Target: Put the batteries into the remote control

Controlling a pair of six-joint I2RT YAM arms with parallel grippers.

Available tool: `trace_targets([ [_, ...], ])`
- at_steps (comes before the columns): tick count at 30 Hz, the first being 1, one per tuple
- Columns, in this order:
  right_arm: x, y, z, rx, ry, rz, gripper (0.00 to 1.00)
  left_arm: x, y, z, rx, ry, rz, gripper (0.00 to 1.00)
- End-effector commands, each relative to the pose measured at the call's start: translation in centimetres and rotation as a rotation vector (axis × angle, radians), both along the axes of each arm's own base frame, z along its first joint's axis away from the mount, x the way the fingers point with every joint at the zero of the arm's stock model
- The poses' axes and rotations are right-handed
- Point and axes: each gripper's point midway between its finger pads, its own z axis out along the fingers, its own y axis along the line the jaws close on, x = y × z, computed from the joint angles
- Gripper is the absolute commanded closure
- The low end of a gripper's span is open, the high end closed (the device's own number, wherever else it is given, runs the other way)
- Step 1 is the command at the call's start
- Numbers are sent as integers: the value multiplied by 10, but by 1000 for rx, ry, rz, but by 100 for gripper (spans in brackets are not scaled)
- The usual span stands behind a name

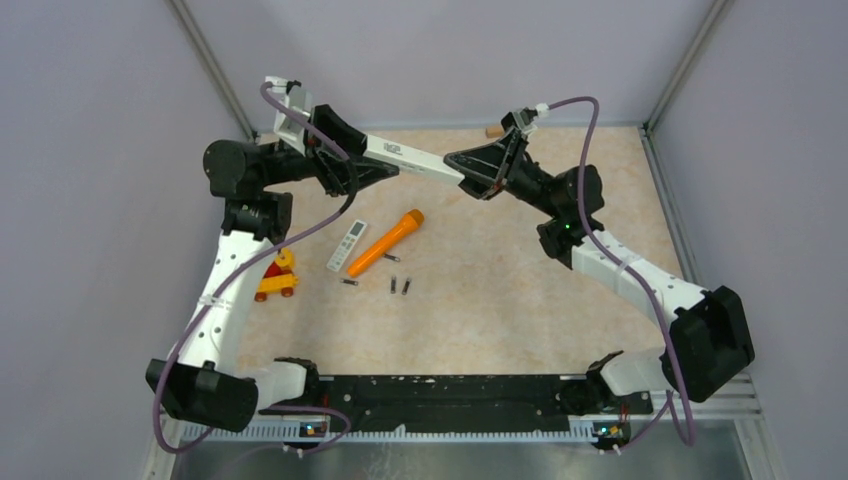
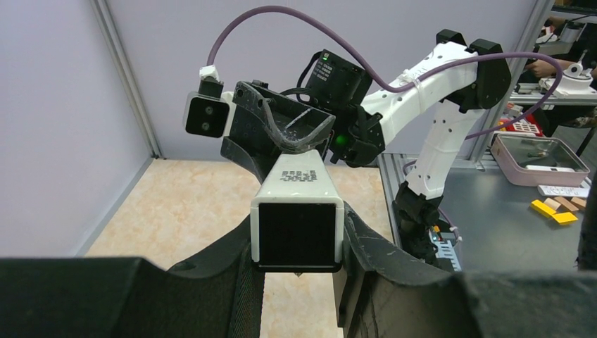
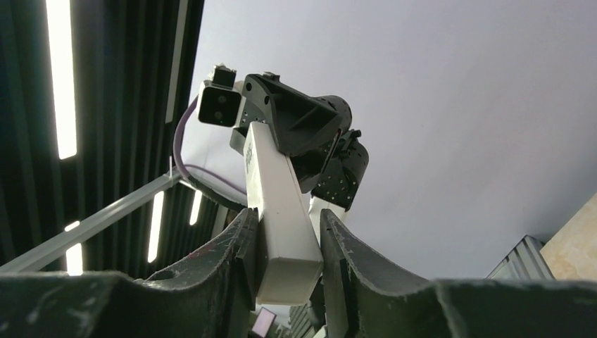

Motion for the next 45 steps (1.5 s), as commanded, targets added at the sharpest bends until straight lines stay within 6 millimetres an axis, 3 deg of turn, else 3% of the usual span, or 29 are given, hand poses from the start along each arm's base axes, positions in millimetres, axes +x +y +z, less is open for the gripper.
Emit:
trace_targets([
  [1, -19, -11, 22, 84, -109, 8, 78, -6, 2, 11, -26, -52, 22, 100],
  [9, -26, -20, 26, 106, -166, -38, 78, -3, 5, 30, -85, -26, 79, 100],
  [18, -15, -21, 9, 61, -100, -64, 80, 0, 7, 37, -121, -12, 114, 100],
  [23, -9, -20, 2, 33, -74, -82, 47, 3, 6, 33, -111, -5, 114, 100],
  [26, -7, -21, -2, 9, -69, -95, 35, 3, 7, 30, -101, -4, 116, 100],
  [35, -8, -21, 1, 0, -111, -102, 27, 0, 5, 21, -68, 3, 88, 100],
  [40, -4, -24, -1, -47, -128, -160, 16, -5, 4, 10, -23, -4, 55, 100],
  [45, 5, -17, -6, -117, -120, -168, 14, -8, 4, 3, -1, 4, 33, 100],
])
